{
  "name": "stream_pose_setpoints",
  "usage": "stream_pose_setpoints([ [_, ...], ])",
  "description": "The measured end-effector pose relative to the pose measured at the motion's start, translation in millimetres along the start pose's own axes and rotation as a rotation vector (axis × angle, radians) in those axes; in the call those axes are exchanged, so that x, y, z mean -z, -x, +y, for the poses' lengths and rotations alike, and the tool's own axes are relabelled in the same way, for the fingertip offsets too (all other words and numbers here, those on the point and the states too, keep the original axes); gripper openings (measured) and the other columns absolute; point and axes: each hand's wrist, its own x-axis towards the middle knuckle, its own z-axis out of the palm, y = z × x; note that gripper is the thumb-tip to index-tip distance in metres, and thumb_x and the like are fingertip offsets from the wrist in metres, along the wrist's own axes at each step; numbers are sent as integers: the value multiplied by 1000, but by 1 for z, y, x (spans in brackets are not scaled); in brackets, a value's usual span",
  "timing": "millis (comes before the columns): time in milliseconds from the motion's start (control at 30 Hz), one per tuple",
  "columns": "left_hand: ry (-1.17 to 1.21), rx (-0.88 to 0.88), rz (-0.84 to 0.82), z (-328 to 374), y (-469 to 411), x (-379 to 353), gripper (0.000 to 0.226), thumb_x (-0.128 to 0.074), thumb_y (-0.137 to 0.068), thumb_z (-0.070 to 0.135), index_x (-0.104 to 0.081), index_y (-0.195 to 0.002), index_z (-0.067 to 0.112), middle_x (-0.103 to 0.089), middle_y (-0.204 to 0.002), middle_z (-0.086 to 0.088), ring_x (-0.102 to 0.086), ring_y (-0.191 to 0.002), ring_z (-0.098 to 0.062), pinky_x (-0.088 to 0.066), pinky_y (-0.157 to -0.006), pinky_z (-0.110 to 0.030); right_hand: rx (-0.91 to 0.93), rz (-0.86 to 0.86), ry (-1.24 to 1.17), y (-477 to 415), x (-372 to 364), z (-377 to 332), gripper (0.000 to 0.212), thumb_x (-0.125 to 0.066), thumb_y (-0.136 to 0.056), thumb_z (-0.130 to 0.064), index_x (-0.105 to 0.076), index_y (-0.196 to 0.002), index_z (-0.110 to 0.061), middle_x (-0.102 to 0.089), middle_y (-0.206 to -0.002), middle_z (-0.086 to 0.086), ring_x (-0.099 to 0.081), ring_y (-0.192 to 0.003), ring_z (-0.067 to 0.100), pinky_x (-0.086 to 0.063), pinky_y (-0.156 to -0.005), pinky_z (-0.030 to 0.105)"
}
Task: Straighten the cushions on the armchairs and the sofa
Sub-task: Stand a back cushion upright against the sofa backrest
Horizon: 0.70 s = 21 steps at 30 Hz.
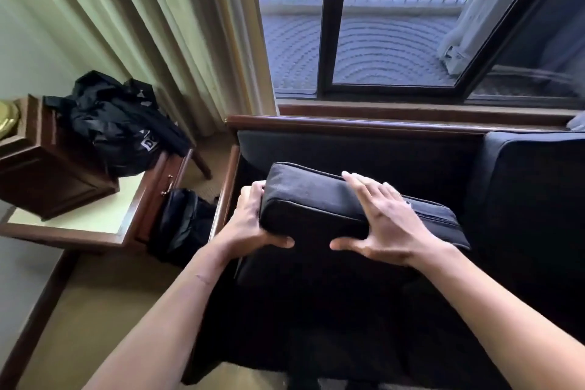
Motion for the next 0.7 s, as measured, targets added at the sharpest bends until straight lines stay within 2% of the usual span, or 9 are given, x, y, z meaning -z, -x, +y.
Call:
stream_pose_setpoints([
  [67, -1, -44, -83, 15, 8, -14, 104, -105, -59, 21, -34, -134, 31, -50, -130, 13, -54, -121, 1, -49, -99, -18, 63, -18, -2, 0, 2, -7, 133, -61, -61, -92, -6, -163, -28, -28, -163, -3, -26, -149, 16, -20, -124, 45],
  [167, -37, -83, -75, 33, 20, -43, 114, -96, -56, 30, -25, -143, 41, -50, -139, 17, -58, -128, -6, -52, -104, -28, 80, 60, -82, 11, 10, 1, 131, -68, -57, -89, -21, -160, -22, -45, -146, -3, -44, -132, 20, -32, -116, 42],
  [233, -62, -109, -54, 42, 27, -64, 122, -90, -52, 34, -25, -155, 42, -48, -146, 15, -53, -134, -9, -48, -111, -30, 103, 112, -136, 31, 15, 20, 122, -73, -58, -86, -33, -153, -21, -50, -139, -5, -48, -126, 18, -36, -112, 42],
  [367, -129, -158, -80, 59, 35, -110, 130, -98, -52, 29, -26, -161, 37, -42, -149, 13, -42, -139, -7, -34, -114, -20, 109, 207, -272, 86, 21, 73, 109, -70, -65, -85, -42, -147, -18, -52, -138, -6, -50, -125, 16, -38, -110, 43],
  [500, -259, -173, -67, 83, 35, -173, 131, -102, -50, 40, -30, -159, 34, -44, -139, 12, -41, -130, -11, -36, -114, -29, 4, 330, -407, 159, 19, 140, 101, -51, -79, -87, -43, -151, -17, -50, -149, -6, -47, -135, 13, -35, -113, 45],
  [567, -324, -191, -68, 96, 31, -204, 130, -100, -49, 49, -33, -159, 31, -47, -139, 9, -43, -129, -15, -37, -114, -32, -72, 443, -495, 191, 15, 164, 100, -49, -83, -84, -44, -152, -11, -50, -153, 0, -46, -141, 19, -36, -115, 46],
  [633, -440, -238, -101, 109, 24, -234, 131, -98, -51, 53, -32, -161, 27, -49, -143, 6, -46, -129, -18, -36, -116, -34, -153, 590, -608, 214, 12, 179, 95, -53, -87, -75, -45, -150, -5, -52, -152, 6, -48, -142, 22, -37, -115, 41],
  [700, -583, -273, -152, 120, 17, -264, 133, -94, -53, 57, -29, -164, 23, -49, -146, 3, -48, -130, -21, -35, -117, -36, -322, 733, -706, 230, 12, 194, 80, -58, -92, -61, -51, -147, -4, -57, -147, 6, -51, -139, 13, -38, -115, 30],
])
